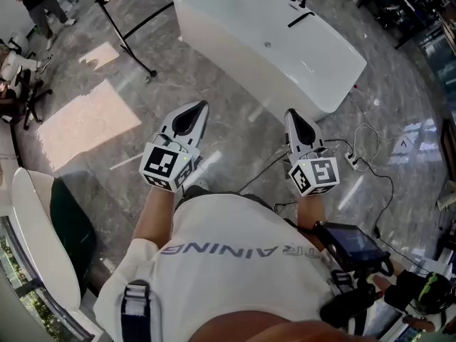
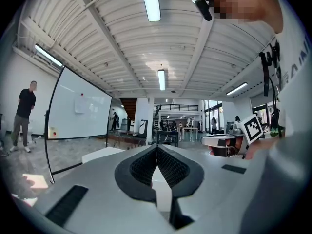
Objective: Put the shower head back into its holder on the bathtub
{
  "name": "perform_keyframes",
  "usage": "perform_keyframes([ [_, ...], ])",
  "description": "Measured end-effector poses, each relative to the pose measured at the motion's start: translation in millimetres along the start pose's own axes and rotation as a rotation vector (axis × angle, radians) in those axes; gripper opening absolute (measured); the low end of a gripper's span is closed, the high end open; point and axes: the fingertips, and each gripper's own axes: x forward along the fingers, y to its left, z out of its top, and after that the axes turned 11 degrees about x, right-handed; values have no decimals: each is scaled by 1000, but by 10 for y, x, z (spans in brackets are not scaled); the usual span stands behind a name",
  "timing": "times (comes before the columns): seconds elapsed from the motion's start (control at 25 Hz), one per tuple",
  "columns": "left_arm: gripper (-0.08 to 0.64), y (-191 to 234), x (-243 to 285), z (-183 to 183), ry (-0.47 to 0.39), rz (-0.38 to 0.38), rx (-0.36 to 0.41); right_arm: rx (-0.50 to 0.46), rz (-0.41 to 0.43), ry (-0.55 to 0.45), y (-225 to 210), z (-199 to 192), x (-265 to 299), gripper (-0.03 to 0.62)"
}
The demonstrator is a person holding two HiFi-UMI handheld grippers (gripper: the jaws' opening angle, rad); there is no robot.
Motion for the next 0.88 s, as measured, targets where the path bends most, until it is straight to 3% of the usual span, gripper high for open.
perform_keyframes([
  [0.28, 17, 408, -409, -185, -16, -7, -38, -33, -41, 38, 517, -119, 194, 12],
  [0.56, 17, 1056, -706, -288, -21, 22, -14, -73, -50, 55, 1048, -183, 486, 12],
  [0.88, 17, 1188, -749, -350, -18, 18, 4, -66, -12, 69, 1191, -268, 778, 12],
])
